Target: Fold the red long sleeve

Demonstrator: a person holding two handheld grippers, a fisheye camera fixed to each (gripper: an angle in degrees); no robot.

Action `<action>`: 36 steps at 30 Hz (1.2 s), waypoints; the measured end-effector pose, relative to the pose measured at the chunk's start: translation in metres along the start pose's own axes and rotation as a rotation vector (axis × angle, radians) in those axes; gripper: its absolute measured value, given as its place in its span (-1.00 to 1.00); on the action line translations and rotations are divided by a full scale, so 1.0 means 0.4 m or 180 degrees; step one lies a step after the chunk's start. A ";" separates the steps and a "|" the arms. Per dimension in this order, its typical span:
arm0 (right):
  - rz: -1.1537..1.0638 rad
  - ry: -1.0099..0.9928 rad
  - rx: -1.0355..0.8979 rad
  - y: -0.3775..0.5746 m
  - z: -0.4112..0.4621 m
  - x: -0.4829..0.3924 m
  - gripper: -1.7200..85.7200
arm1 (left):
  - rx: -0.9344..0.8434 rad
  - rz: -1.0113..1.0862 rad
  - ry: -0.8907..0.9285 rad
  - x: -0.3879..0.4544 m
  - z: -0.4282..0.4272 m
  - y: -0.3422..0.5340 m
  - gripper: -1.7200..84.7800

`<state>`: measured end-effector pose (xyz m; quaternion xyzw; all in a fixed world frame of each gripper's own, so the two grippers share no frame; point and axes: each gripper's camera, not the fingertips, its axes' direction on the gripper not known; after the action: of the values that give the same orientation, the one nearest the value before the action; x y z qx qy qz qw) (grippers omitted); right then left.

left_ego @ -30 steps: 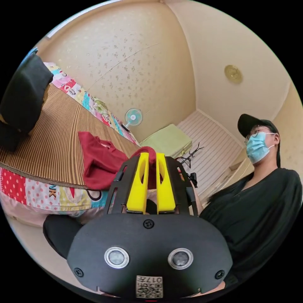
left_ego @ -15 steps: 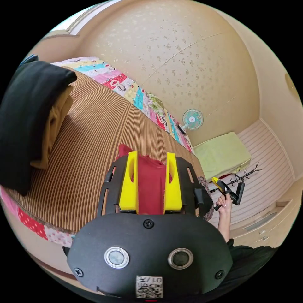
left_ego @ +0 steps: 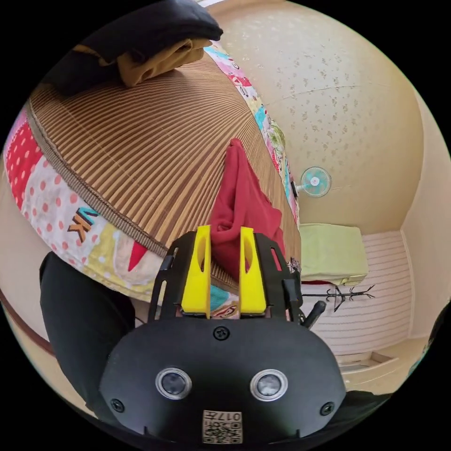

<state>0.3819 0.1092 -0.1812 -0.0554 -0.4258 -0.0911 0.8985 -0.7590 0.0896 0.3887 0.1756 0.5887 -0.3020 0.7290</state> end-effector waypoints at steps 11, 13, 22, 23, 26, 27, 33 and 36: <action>0.0260 -0.0931 -0.0226 -0.032 -0.055 0.276 -0.87 | -0.0840 0.2338 0.0966 0.630 0.344 0.268 -0.82; 0.0519 -0.1218 -0.0163 0.005 -0.110 0.388 -0.84 | -0.1255 0.2675 0.0980 0.664 0.399 0.368 -0.79; 0.1437 -0.3011 -0.0094 0.235 -0.176 0.712 -0.67 | -0.0502 0.1934 -0.0280 0.405 0.264 0.317 -0.60; 0.1497 -0.3202 -0.0093 0.243 -0.166 0.720 -0.65 | -0.0615 0.1794 -0.0286 0.376 0.284 0.303 -0.60; 0.1785 -0.3814 -0.0068 0.271 -0.119 0.741 -0.59 | -0.1501 0.1043 -0.0143 0.243 0.440 0.271 -0.59; 0.1876 -0.3960 -0.0109 0.273 -0.101 0.743 -0.56 | -0.1868 0.0800 0.0136 0.207 0.499 0.285 -0.63; 0.2037 -0.4388 -0.0373 0.238 -0.040 0.733 -0.42 | -0.2237 0.0940 0.0679 0.232 0.511 0.430 -0.80; 0.1992 -0.4723 -0.0430 0.210 -0.012 0.706 -0.40 | -0.2484 0.1407 0.0712 0.301 0.450 0.554 -0.82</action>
<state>0.5787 0.1574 0.0329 -0.2723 -0.8696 0.1996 0.3603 -0.4652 0.1188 0.2948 0.0410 0.6819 0.1256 0.7194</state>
